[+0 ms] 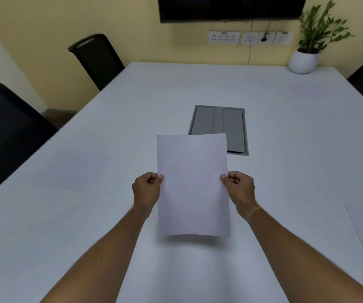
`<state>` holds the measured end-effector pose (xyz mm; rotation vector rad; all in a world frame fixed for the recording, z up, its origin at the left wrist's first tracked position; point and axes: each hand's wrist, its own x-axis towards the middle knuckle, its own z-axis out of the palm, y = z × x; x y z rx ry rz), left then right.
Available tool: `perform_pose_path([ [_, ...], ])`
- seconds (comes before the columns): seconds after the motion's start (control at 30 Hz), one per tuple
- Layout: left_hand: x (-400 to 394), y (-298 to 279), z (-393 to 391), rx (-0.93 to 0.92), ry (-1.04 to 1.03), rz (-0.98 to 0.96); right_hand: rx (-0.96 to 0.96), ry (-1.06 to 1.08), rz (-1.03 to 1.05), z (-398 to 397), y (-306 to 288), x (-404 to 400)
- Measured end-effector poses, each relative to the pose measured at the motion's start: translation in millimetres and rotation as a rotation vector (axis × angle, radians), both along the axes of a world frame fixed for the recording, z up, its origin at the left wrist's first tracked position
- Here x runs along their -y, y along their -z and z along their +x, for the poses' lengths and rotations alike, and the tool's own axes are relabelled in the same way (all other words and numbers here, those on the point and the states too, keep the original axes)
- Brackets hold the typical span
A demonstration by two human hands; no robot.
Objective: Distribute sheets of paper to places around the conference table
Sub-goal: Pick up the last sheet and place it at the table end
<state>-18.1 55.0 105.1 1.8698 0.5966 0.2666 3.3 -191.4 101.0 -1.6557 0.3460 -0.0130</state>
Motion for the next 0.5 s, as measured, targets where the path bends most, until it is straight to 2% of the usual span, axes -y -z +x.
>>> perform_pose_path([
  [0.23, -61, -63, -52, 0.158, -0.174, 0.018, 0.130, -0.178, 0.049, -11, -50, -63],
  [0.5, -147, -109, -138, 0.227, -0.384, 0.094, 0.242, -0.404, 0.079, -43, -96, -163],
])
